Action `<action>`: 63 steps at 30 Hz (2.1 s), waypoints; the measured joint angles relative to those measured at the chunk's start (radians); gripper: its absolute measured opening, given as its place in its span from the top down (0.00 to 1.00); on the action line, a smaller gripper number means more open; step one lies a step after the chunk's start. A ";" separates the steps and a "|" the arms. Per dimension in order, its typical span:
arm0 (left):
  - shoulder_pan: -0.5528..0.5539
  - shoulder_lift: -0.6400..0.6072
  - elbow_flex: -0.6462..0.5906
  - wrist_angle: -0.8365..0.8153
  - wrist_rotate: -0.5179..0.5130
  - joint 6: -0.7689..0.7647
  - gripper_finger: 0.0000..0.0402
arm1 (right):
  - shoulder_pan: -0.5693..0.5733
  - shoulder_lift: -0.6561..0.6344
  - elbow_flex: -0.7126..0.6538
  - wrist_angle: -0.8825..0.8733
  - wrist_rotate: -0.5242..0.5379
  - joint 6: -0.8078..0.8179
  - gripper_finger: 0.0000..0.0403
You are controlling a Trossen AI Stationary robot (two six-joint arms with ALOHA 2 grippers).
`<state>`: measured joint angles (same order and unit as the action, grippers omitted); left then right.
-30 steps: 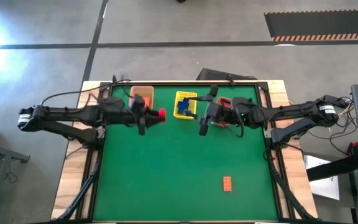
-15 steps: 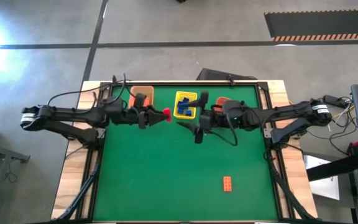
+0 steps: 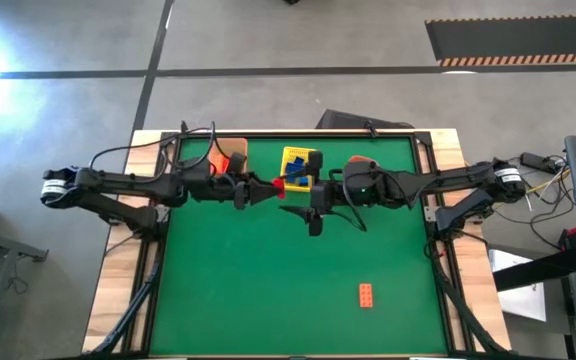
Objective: Sort & place blocks by color
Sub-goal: Put the red game piece into the orange bin
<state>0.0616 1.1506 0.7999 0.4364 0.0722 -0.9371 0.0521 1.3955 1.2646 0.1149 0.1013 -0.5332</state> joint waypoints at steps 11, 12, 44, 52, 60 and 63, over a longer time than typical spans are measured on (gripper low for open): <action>-0.005 0.025 0.012 0.027 0.070 0.001 0.69 | -0.002 0.001 0.007 -0.013 -0.001 -0.017 0.25; -0.005 0.025 0.012 0.028 0.072 0.001 0.69 | -0.002 0.001 0.006 -0.013 0.000 -0.017 0.26; 0.029 0.008 -0.023 -0.137 0.168 -0.005 0.50 | -0.061 -0.007 0.002 -0.324 0.350 0.283 0.48; 0.057 0.008 -0.025 -0.157 0.162 0.000 0.50 | -0.259 0.006 -0.041 -0.771 0.421 0.803 0.48; 0.090 0.008 -0.025 -0.158 0.161 0.000 0.50 | -0.480 0.015 -0.167 -0.912 0.175 0.997 0.48; 0.096 0.008 -0.025 -0.157 0.158 0.000 0.50 | -0.516 0.016 -0.211 -0.904 0.153 1.037 0.46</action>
<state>0.1575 1.1582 0.7753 0.2794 0.2305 -0.9367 -0.4640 1.4113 1.0535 -0.7894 0.2539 0.5035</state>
